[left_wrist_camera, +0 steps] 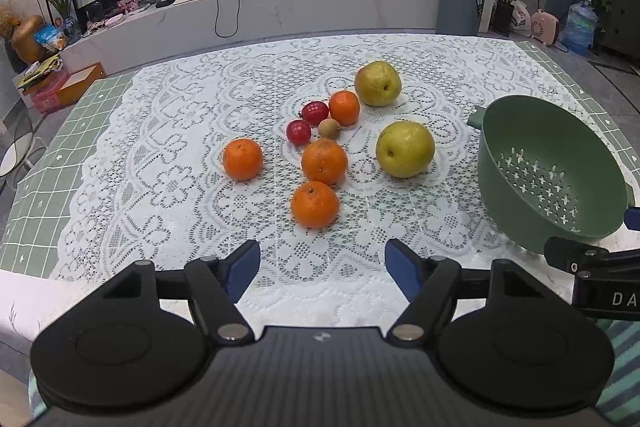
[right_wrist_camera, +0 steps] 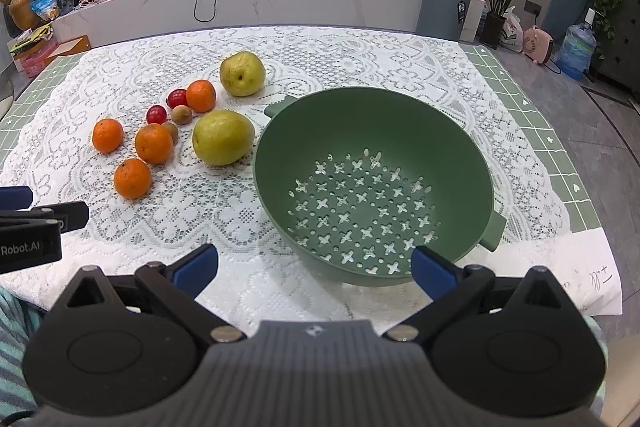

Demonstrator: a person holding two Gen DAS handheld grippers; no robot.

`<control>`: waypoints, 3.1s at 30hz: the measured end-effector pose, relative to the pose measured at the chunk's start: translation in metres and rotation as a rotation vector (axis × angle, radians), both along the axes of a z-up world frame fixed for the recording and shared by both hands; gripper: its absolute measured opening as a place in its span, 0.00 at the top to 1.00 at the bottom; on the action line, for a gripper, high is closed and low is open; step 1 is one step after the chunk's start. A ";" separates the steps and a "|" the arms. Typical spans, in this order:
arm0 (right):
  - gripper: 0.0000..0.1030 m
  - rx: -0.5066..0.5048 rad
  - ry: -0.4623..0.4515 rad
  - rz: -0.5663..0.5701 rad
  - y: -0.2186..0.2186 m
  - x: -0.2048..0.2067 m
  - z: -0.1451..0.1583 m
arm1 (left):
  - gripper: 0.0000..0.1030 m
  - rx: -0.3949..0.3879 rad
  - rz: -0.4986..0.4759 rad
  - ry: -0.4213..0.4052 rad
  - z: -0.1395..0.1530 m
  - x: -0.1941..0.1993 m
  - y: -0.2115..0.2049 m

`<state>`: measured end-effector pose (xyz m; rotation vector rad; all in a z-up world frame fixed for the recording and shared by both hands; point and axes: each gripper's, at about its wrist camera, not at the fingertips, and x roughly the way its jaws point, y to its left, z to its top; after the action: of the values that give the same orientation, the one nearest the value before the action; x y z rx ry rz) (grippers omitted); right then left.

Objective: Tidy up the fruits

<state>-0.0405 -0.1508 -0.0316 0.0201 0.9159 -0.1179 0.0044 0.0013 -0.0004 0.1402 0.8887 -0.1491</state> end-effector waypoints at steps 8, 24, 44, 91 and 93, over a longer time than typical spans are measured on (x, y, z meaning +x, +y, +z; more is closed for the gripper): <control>0.04 0.000 0.001 0.001 0.000 0.000 0.000 | 0.18 -0.005 -0.001 0.002 0.000 0.002 0.001; 0.04 -0.004 0.011 0.003 0.000 0.003 -0.002 | 0.18 -0.007 -0.002 0.004 0.000 0.001 0.000; 0.04 0.008 0.015 0.009 0.001 0.004 -0.002 | 0.18 -0.011 0.000 0.006 0.001 0.001 0.001; 0.33 -0.369 -0.001 0.576 0.095 0.150 -0.074 | 0.44 -0.192 -0.032 0.302 -0.079 0.131 0.028; 0.33 -0.386 0.009 0.588 0.100 0.152 -0.077 | 0.44 -0.191 -0.042 0.319 -0.082 0.134 0.026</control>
<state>0.1116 -0.0513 -0.1085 -0.6046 0.8629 0.2533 0.1382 0.0269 -0.0825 -0.0450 1.1839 -0.2996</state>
